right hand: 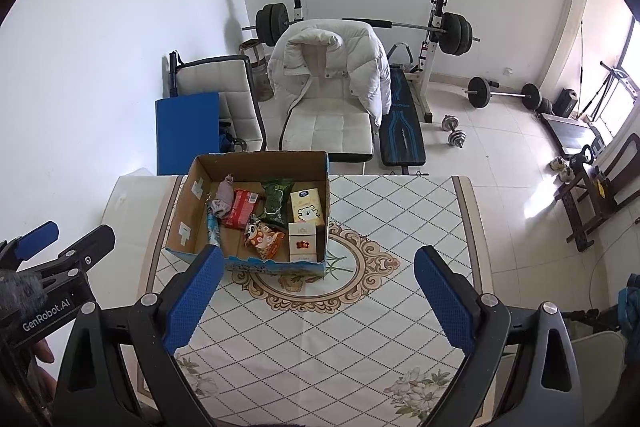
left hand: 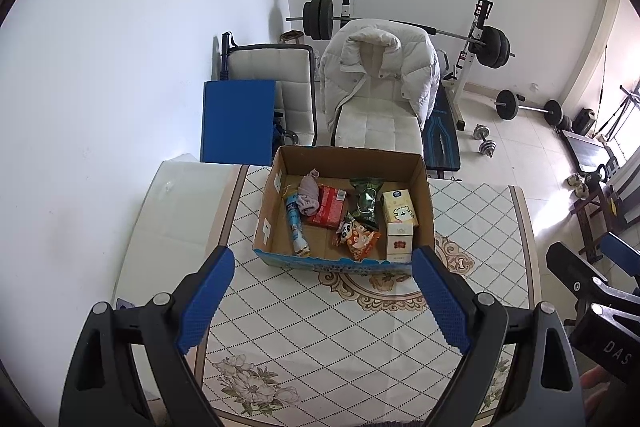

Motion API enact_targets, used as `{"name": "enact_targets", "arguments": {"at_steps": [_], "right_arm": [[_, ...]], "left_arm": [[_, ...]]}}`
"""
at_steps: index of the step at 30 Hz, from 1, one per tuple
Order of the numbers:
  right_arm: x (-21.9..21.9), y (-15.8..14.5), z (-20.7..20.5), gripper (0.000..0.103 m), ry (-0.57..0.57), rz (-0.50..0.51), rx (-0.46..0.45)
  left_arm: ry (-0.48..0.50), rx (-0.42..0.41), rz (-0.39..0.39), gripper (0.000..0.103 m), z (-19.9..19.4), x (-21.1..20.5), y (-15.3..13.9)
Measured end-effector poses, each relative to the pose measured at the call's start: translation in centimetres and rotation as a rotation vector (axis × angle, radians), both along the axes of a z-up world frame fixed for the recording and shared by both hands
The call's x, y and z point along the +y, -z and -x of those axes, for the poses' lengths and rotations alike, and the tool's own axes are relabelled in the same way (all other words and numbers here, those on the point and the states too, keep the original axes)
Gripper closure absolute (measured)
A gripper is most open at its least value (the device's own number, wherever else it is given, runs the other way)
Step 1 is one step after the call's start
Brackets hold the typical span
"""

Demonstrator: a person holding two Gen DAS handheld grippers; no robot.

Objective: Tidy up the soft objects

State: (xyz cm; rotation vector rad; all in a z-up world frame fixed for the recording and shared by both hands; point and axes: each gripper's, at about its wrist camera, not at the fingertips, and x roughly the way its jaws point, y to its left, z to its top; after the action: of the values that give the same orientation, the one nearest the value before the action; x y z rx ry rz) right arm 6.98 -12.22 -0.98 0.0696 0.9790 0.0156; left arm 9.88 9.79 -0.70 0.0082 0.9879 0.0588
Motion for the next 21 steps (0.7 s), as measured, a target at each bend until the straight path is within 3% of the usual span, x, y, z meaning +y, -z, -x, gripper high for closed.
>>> {"name": "enact_targets", "arguments": {"at_steps": [21], "right_arm": [[0.42, 0.08, 0.39, 0.005, 0.007, 0.014, -0.002]], "left_arm": [[0.009, 0.015, 0.000, 0.012, 0.63, -0.12, 0.44]]}}
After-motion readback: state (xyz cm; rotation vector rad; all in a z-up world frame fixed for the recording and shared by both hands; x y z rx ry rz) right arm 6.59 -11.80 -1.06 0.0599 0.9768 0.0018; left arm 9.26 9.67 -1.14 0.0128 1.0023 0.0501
